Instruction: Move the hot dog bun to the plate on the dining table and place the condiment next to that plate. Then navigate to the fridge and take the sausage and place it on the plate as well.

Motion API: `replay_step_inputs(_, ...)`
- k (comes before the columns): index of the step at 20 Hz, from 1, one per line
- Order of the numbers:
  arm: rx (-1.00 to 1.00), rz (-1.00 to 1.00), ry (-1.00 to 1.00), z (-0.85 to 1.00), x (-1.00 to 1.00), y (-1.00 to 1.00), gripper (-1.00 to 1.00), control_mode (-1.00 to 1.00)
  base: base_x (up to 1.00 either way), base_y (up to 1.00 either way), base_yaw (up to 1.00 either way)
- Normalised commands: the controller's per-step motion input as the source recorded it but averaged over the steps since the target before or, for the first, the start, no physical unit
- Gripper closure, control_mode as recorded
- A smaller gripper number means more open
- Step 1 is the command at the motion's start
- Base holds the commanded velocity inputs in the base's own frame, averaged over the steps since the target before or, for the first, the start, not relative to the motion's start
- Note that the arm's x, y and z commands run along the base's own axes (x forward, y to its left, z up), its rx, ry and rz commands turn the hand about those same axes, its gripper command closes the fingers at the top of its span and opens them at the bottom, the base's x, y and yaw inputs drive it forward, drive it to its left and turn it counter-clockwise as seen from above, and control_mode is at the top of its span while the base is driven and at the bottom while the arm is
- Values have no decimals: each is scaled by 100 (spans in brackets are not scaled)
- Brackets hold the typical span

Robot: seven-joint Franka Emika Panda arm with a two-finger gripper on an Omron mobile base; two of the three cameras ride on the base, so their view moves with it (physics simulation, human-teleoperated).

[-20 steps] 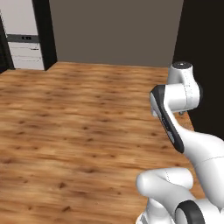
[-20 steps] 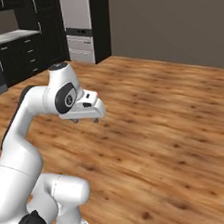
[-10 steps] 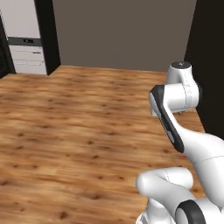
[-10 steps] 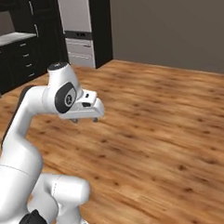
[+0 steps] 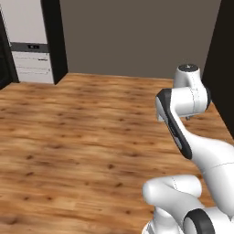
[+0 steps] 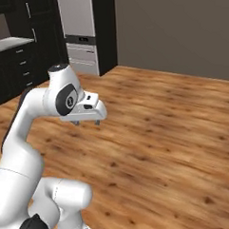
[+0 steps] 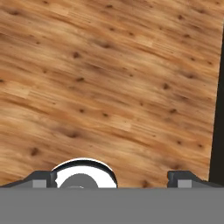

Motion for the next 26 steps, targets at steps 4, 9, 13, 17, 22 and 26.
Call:
replay_step_inputs(4, 0, 0, 0, 0, 0, 0, -100, 100, 100, 76, -17)
replay_step_inputs(9, 0, 0, 0, 0, 0, 0, -100, 100, 100, 96, -27)
replay_step_inputs(13, 0, 0, 0, 0, 0, 0, -100, 100, 100, 100, -31)
replay_step_inputs(17, 0, 0, 0, 0, 0, 0, -100, 100, 92, 100, -29)
replay_step_inputs(22, 0, 0, 0, 0, 0, 0, -100, 100, 76, 100, -23)
replay_step_inputs(26, 0, 0, 0, 0, 0, 0, -100, 100, 64, 100, -19)
